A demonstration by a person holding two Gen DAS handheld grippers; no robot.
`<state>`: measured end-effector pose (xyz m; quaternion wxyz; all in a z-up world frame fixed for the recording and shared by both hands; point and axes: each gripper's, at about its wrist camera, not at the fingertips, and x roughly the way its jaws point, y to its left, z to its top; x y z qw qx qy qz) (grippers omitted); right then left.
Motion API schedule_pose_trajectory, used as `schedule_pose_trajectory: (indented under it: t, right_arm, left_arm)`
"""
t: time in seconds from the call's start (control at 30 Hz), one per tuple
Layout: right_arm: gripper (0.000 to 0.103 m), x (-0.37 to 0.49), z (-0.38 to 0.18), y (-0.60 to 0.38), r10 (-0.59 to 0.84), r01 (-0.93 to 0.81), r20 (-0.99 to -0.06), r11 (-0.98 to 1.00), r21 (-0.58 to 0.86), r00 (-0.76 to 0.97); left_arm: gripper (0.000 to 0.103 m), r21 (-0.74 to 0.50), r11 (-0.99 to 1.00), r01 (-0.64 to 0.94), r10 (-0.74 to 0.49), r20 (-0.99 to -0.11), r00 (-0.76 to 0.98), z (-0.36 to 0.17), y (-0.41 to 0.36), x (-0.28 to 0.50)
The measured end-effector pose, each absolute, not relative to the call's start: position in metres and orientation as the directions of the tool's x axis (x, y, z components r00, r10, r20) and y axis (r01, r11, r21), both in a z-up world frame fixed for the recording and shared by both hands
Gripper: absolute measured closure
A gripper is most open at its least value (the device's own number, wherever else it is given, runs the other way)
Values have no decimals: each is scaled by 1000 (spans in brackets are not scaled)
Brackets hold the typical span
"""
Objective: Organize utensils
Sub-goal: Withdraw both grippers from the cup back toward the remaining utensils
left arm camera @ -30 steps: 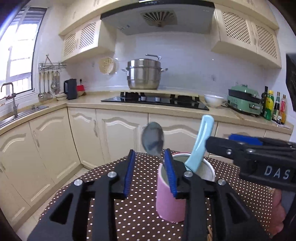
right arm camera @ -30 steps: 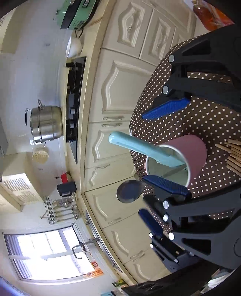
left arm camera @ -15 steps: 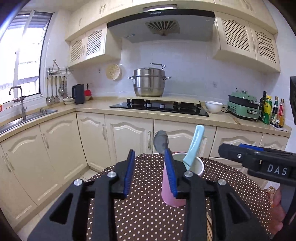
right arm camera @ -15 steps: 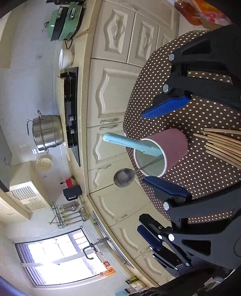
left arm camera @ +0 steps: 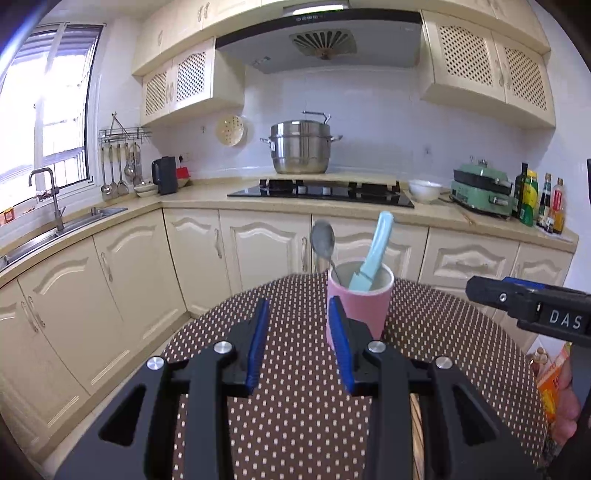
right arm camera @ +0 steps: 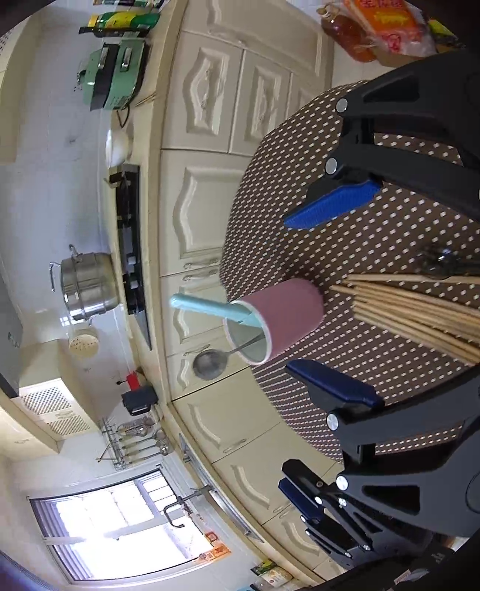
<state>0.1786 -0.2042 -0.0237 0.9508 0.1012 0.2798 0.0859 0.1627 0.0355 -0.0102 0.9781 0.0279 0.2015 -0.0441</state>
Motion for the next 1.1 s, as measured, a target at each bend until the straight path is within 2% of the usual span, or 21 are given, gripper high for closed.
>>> schedule_pose_trajectory:
  t: [0.23,0.57,0.67,0.73,0.97,1.1]
  right_arm:
    - [30,163,-49,-213,178,-56,-576,973,223,798]
    - [30,155,-103,-217,126,-25,-694,988,153,709]
    - [30,154,-118,-219,114,-12,-723,989,145,681]
    - [30,153,-126,-220,113,-8,-743,990,143,660]
    - [30,143,-145,-217,119,-32,-791,992,124,601]
    - [30,136,-145,-211,76,-52,-797,997,56,599]
  left_arm:
    - [66,42,991,124,-92,-456,885,-30,32,147]
    - [65,5,988,157,-127,-559,819,-63,30,138]
    - [59,26,980,195,-144,-581,801,-75,23,132]
    - [59,27,977,212,-154,-596,788,-83,21,129]
    - [58,30,972,234,-162,-636,754,-105,15,125]
    - [58,40,971,236,-153,-654,741,-112,12,123]
